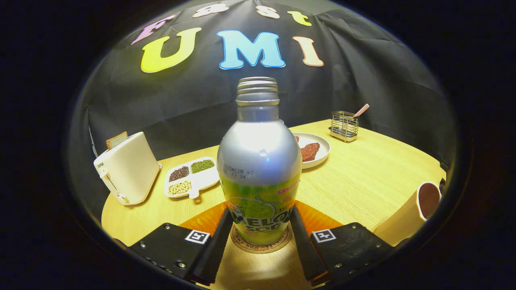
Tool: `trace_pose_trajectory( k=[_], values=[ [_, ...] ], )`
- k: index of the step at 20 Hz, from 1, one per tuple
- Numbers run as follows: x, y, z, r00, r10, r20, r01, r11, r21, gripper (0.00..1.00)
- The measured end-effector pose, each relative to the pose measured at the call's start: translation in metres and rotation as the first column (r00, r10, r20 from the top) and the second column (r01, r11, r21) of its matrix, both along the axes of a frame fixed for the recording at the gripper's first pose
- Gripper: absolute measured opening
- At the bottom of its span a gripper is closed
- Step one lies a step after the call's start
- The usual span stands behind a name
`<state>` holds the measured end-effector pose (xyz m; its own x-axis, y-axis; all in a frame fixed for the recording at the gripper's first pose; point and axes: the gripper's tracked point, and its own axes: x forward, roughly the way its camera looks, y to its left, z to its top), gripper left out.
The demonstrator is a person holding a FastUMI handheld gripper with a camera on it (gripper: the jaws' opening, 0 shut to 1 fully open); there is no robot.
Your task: Take the bottle from table, then pour the juice into the cup, finally place the bottle on the coaster
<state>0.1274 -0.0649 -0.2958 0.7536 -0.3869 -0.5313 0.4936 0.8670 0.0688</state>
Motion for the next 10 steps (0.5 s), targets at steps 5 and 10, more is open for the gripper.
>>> trace_pose_trajectory(
  k=[5, 10],
  values=[
    [0.0, 0.006, -0.005, 1.0, 0.024, -0.017, -0.024, 1.0, 0.006, 0.86],
    [-0.002, 0.008, 0.015, 0.999, 0.046, 0.023, -0.046, 0.999, -0.013, 0.87]
  ],
)
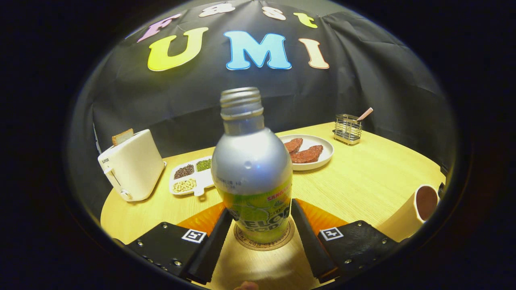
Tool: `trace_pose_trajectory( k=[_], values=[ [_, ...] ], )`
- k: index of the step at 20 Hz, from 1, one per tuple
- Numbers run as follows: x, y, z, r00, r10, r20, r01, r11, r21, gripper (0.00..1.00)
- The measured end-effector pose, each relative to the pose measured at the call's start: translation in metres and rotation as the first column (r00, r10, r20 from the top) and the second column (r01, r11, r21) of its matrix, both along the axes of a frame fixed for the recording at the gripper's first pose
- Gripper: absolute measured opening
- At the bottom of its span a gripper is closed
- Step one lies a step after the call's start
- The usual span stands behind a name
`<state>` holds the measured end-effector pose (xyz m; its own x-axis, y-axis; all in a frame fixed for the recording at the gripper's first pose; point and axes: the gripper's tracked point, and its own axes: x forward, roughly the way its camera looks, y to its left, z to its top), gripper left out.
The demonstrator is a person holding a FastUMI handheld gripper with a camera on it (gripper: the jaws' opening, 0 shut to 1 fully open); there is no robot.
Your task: Take the bottle from table, then pour the juice into the cup, finally place the bottle on the coaster
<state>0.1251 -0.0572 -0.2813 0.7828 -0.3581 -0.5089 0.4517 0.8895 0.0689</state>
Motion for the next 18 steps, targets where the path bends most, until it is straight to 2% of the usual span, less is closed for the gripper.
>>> trace_pose_trajectory(
  k=[7, 12, 18],
  values=[
    [-0.009, 0.008, 0.061, 0.991, 0.106, 0.08, -0.101, 0.993, -0.064, 0.87],
    [-0.015, 0.021, 0.092, 0.976, 0.176, 0.127, -0.171, 0.984, -0.052, 0.87],
    [-0.031, 0.022, 0.157, 0.951, 0.22, 0.218, -0.205, 0.975, -0.091, 0.87]
  ],
)
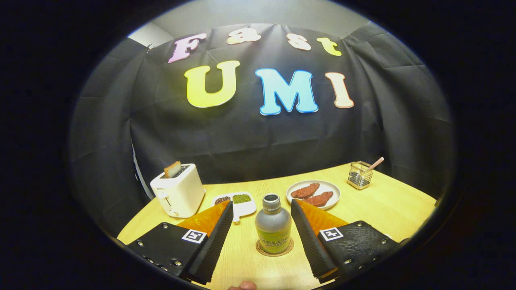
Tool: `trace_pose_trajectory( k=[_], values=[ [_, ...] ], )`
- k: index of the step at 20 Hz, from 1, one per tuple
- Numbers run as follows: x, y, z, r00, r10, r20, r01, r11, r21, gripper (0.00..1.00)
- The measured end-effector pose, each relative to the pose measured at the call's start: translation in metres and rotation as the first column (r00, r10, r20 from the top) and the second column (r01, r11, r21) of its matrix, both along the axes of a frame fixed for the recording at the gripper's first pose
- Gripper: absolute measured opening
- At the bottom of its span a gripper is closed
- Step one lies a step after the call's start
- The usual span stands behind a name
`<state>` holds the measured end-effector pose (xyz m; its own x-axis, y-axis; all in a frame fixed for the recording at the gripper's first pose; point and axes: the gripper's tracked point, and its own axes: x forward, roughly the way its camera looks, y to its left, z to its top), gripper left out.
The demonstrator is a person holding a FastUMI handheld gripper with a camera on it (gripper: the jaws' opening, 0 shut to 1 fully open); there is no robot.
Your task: Take the bottle from table, then pour the juice into the cup, finally place the bottle on the coaster
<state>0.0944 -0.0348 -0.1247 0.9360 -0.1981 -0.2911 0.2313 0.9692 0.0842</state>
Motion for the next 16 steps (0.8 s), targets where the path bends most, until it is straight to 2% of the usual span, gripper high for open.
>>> trace_pose_trajectory(
  k=[7, 16],
  values=[
    [-0.029, 0.0, 0.078, 0.995, 0.024, 0.098, -0.02, 0.999, -0.042, 0.87],
    [-0.066, 0.014, 0.129, 0.987, 0.071, 0.147, -0.064, 0.997, -0.053, 0.87]
  ],
)
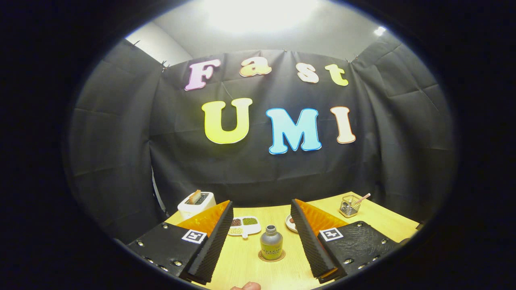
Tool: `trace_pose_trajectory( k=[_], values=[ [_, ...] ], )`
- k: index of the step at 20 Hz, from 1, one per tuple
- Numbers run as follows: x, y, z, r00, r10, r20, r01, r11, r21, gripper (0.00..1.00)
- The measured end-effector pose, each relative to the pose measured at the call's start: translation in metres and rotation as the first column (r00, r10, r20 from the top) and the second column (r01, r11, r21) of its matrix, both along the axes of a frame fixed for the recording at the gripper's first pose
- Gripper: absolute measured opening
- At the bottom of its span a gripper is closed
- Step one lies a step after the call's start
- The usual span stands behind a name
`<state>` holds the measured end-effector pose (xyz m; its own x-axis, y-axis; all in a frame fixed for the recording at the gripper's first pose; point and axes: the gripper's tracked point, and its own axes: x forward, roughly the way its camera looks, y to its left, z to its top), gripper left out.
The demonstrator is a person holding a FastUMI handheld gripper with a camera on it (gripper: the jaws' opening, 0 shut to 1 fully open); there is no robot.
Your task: Take the bottle from table, then pour the juice into the cup, finally place the bottle on the coaster
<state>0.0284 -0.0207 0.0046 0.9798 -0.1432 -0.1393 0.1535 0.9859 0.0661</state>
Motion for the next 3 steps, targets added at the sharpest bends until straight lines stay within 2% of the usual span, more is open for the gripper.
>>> trace_pose_trajectory(
  k=[3],
  values=[
    [-0.0109, 0.0044, 0.0091, 1.0, 0.015, 0.015, -0.015, 1.0, 0.007, 0.87]
  ],
)
